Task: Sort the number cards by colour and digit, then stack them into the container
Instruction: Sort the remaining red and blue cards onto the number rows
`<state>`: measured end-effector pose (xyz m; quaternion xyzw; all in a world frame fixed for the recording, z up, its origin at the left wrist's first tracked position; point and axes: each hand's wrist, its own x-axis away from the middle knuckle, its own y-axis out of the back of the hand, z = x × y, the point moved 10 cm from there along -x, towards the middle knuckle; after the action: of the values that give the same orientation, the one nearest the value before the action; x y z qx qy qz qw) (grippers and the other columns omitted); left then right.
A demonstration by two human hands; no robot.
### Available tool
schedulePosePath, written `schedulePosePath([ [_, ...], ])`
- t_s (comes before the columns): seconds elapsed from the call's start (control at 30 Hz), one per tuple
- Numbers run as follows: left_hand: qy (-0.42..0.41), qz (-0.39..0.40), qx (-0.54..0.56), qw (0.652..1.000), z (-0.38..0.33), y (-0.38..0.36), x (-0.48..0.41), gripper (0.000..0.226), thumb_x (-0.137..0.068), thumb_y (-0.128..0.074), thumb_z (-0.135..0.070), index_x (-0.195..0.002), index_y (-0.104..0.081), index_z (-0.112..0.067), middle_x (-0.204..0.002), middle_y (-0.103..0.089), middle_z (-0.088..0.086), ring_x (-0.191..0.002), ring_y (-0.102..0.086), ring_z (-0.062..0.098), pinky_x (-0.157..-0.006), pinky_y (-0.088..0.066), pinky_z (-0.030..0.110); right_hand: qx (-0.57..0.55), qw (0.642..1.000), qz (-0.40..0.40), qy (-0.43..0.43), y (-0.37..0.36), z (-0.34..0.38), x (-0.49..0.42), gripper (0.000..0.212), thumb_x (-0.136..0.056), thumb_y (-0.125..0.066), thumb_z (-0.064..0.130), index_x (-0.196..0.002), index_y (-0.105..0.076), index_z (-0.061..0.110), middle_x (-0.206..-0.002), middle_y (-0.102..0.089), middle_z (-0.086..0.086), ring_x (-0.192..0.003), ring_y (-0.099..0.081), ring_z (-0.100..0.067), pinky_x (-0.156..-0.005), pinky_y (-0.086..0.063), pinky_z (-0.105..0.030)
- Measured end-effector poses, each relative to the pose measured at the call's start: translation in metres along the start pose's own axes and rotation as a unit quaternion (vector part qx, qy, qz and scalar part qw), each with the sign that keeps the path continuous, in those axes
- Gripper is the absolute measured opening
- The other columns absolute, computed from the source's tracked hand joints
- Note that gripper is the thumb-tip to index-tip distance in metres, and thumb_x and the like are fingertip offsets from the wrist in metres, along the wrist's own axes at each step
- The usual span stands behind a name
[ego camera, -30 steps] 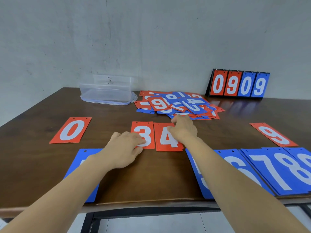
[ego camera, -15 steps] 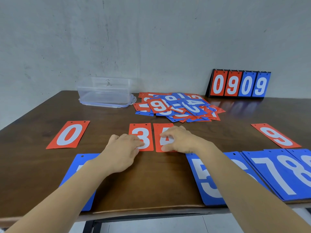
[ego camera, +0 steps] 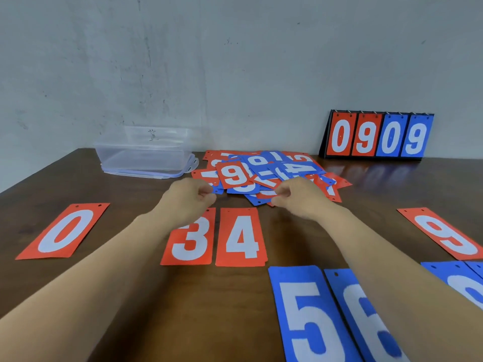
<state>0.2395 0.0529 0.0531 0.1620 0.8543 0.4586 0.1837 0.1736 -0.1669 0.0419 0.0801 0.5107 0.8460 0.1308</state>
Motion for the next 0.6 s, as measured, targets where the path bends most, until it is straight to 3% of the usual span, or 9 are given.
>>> schedulePosePath([
  [0.13, 0.074, -0.053, 0.052, 0.994, 0.011, -0.018, -0.043, 0.039, -0.093, -0.061, -0.032, -0.124, -0.063, -0.008, -0.122, -0.065, 0.005, -0.109, -0.061, 0.019, -0.096, -0.048, 0.033, 0.06, 0.995, -0.069, -0.045, 0.017, -0.038, -0.025, 0.039, -0.092, -0.06, 0.035, -0.12, -0.06, 0.008, -0.123, -0.06, -0.01, -0.113, -0.055, -0.026, -0.096, -0.048, -0.04],
  [0.23, 0.083, -0.053, 0.059, 0.993, 0.008, -0.033, -0.067, 0.042, -0.092, -0.062, -0.034, -0.126, -0.061, -0.009, -0.125, -0.064, 0.006, -0.111, -0.06, 0.021, -0.099, -0.048, 0.038, 0.088, 0.985, -0.117, -0.093, 0.032, -0.065, -0.041, 0.041, -0.09, -0.059, 0.046, -0.111, -0.058, 0.011, -0.117, -0.06, -0.008, -0.114, -0.052, -0.028, -0.085, -0.045, -0.036],
  [0.43, 0.007, -0.023, 0.019, 1.0, -0.035, -0.062, -0.12, 0.057, -0.094, -0.058, -0.038, -0.143, -0.044, -0.01, -0.144, -0.05, 0.007, -0.129, -0.048, 0.023, -0.103, -0.039, 0.034, 0.076, 0.983, -0.08, -0.15, 0.028, -0.094, -0.071, 0.082, -0.08, -0.059, 0.068, -0.138, -0.042, 0.012, -0.136, -0.052, -0.007, -0.124, -0.049, -0.027, -0.093, -0.046, -0.038],
  [0.6, -0.002, 0.089, -0.017, 0.996, -0.056, -0.108, -0.168, 0.092, -0.086, -0.062, -0.055, -0.154, -0.016, -0.013, -0.151, -0.04, 0.009, -0.136, -0.04, 0.029, -0.108, -0.037, 0.04, 0.071, 0.986, -0.053, -0.138, 0.016, -0.095, -0.082, 0.081, -0.082, -0.064, 0.058, -0.142, -0.035, 0.012, -0.14, -0.049, -0.007, -0.127, -0.046, -0.027, -0.097, -0.044, -0.037],
])
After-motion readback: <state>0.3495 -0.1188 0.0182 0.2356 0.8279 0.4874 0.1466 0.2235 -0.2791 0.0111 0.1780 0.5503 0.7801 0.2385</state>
